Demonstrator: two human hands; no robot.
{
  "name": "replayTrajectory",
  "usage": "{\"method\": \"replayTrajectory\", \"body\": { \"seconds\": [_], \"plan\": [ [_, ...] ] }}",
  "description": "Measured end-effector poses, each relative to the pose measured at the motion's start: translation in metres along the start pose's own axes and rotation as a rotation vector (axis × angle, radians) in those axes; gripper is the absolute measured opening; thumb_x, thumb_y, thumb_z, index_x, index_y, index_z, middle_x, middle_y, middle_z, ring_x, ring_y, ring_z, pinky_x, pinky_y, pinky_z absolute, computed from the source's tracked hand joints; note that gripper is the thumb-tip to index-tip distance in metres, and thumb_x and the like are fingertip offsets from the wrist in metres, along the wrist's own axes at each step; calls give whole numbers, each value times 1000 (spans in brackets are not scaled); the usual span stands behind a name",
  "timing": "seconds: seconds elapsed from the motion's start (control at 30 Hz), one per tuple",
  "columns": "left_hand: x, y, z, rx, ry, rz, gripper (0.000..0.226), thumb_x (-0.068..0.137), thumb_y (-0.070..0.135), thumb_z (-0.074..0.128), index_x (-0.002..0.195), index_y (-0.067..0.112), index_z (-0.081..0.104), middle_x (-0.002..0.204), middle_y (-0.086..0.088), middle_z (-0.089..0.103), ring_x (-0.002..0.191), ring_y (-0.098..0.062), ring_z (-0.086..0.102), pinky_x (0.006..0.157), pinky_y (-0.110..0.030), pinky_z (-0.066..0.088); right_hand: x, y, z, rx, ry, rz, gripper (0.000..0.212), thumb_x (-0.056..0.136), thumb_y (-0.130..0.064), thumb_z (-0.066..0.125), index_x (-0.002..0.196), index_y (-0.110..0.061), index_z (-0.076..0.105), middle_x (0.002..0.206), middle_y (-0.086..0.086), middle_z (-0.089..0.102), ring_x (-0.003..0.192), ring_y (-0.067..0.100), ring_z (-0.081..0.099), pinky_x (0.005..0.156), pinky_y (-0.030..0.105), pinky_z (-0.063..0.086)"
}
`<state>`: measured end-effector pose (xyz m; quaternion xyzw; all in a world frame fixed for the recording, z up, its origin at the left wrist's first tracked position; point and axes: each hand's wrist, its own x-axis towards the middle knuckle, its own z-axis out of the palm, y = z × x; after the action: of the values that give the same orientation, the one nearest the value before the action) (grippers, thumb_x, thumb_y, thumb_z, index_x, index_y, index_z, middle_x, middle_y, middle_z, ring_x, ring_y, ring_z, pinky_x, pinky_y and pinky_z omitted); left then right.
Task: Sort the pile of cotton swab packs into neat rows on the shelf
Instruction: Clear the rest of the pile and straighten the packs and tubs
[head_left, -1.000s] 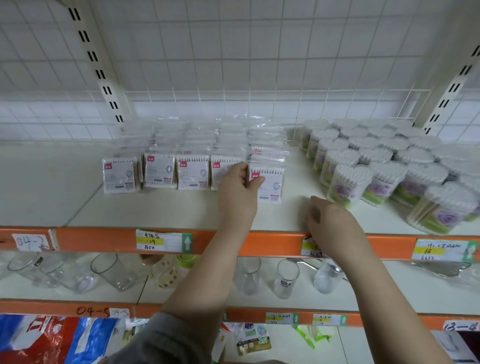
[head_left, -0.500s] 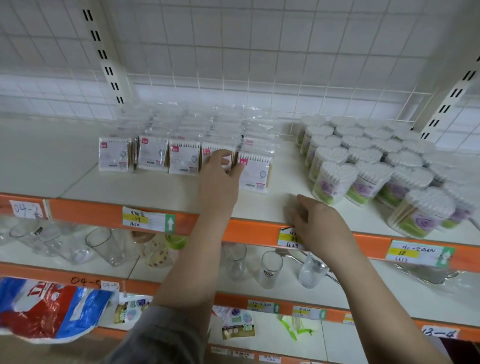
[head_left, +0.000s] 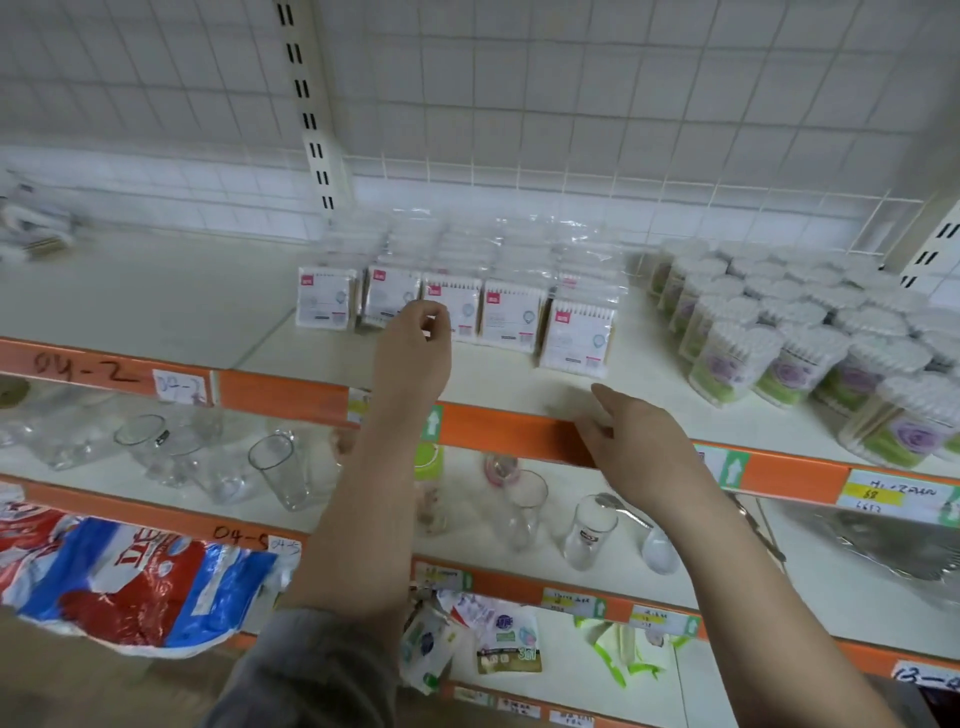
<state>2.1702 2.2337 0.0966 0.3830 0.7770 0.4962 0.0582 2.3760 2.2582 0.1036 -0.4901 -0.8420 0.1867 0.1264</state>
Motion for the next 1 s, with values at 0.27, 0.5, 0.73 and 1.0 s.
{"method": "replayTrajectory", "body": {
  "seconds": [0.27, 0.5, 0.73, 1.0],
  "plan": [
    [14, -78, -111, 142, 3, -58, 23, 96, 19, 46, 110, 10, 63, 113, -9, 65, 107, -25, 58, 80, -23, 37, -20, -89, 52, -14, 51, -19, 49, 98, -28, 43, 142, -8, 35, 151, 10, 33, 135, 22, 37, 99, 27, 32],
    [5, -150, -222, 218, -14, -71, 24, 95, 20, 46, 112, 11, 62, 113, -4, 65, 106, -22, 59, 81, -24, 40, -38, -191, 118, 68, 73, -68, 57, 95, -28, 50, 146, -12, 30, 156, 6, 22, 137, 21, 34, 104, 29, 31],
    [-6, -195, -307, 274, 28, -98, 29, 98, 21, 42, 122, 11, 56, 116, -4, 61, 99, -19, 58, 76, -26, 42, -44, -265, 152, 99, 32, -165, 49, 95, -26, 50, 140, -13, 37, 149, 7, 35, 126, 26, 47, 87, 32, 41],
    [5, -235, -365, 340, 171, -199, 31, 99, 21, 40, 127, 16, 53, 124, -6, 59, 91, -11, 53, 75, -22, 39, -9, -318, 175, 169, 84, -188, 49, 95, -23, 48, 142, -12, 38, 147, 6, 40, 129, 26, 42, 98, 34, 37]
  ]
}}
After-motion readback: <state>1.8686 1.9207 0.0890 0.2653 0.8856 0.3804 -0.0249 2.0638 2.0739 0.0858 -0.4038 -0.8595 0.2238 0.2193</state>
